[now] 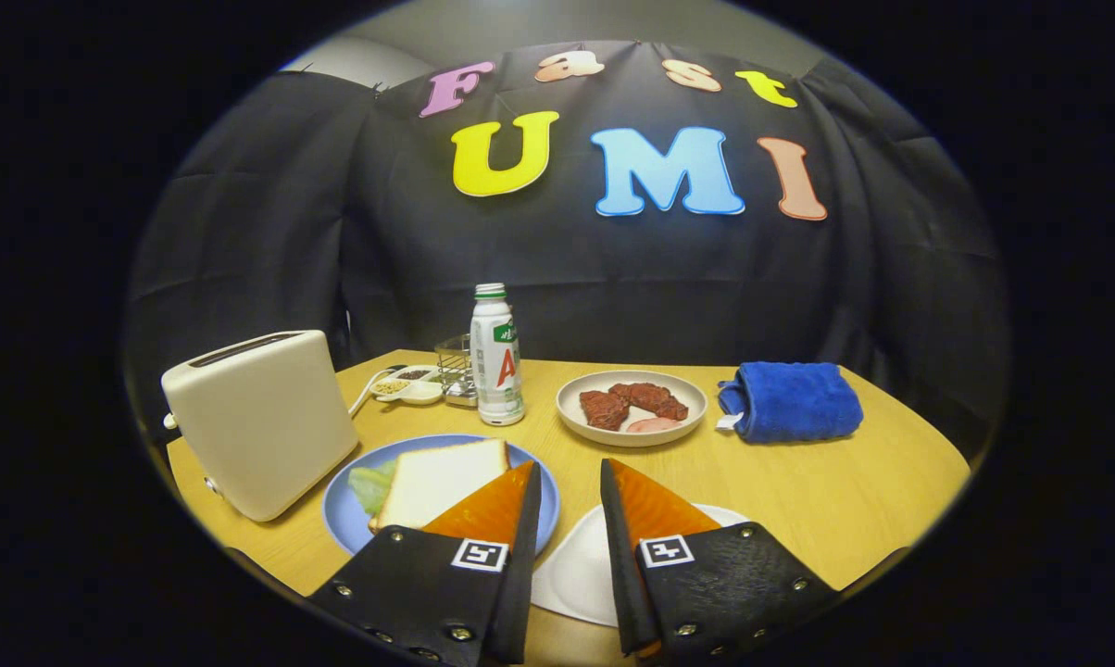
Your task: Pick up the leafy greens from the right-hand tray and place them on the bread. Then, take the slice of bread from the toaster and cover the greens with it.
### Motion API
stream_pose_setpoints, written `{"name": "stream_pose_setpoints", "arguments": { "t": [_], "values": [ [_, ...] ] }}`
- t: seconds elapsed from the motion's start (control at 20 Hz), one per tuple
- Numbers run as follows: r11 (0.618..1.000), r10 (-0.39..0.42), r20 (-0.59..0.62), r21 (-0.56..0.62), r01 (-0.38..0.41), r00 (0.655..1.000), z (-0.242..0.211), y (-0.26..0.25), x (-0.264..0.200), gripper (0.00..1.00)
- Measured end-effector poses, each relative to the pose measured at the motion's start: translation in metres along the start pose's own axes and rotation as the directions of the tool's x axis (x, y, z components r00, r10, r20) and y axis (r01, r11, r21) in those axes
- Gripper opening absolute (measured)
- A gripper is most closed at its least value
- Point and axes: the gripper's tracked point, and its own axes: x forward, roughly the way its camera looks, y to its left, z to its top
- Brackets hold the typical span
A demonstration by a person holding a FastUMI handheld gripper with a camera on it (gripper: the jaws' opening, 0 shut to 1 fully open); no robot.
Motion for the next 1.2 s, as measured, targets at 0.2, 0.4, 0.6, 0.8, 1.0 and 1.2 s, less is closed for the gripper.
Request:
{"name": "stream_pose_setpoints", "arguments": {
  "t": [0.2,0.4,0.6,0.8,1.0,1.2],
  "values": [
    [0.999,-0.037,0.086,-0.035,0.041,0.996,0.023,-0.059,-0.026,0.37],
    [0.993,-0.086,0.143,-0.068,0.096,0.986,0.036,-0.125,-0.048,0.38],
    [0.985,-0.105,0.24,-0.105,0.133,0.965,0.04,-0.179,-0.066,0.37],
    [0.978,-0.126,0.282,-0.123,0.166,0.951,0.043,-0.24,-0.09,0.37],
    [0.98,-0.162,0.281,-0.064,0.187,0.946,0.042,-0.315,-0.116,0.37],
    [0.976,-0.177,0.252,-0.082,0.203,0.951,0.029,-0.387,-0.134,0.37]
  ]
}}
